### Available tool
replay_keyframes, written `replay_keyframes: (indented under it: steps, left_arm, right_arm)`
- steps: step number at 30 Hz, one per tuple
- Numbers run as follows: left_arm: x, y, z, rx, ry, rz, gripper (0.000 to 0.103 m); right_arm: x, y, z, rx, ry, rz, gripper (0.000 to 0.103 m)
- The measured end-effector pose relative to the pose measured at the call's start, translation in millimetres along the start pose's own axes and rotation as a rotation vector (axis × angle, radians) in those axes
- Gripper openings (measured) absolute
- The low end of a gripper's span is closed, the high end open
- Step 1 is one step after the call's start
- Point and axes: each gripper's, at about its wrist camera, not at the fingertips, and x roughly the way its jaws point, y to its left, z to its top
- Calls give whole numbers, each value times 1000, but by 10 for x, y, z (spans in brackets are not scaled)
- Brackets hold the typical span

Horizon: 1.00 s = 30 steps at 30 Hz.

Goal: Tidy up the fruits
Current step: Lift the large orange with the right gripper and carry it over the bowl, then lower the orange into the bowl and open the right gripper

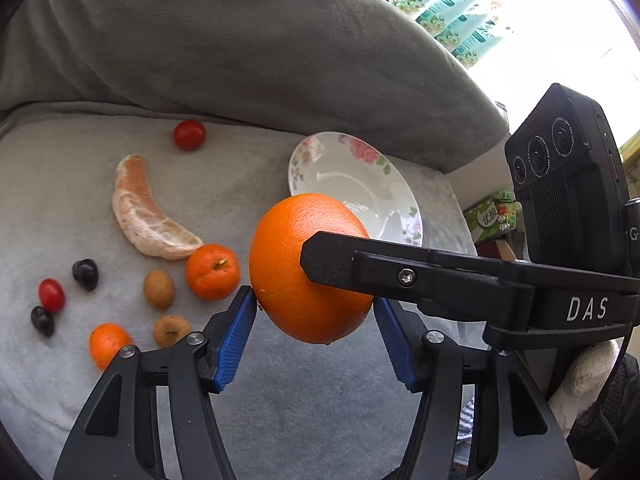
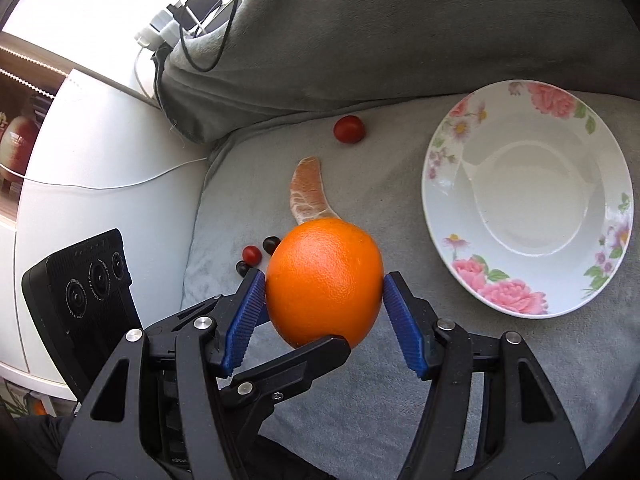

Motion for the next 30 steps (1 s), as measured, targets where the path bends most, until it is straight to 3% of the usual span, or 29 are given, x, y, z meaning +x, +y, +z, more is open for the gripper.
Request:
replay_keyframes:
  steps: [13, 30]
  left_arm:
    - [463, -470, 212, 100, 77, -42, 60]
    - [652, -592, 307, 113, 103, -21, 58]
  right_arm:
    - [-332, -692, 72, 134, -72, -24, 64]
    - [-411, -952, 93, 195, -82, -34, 64]
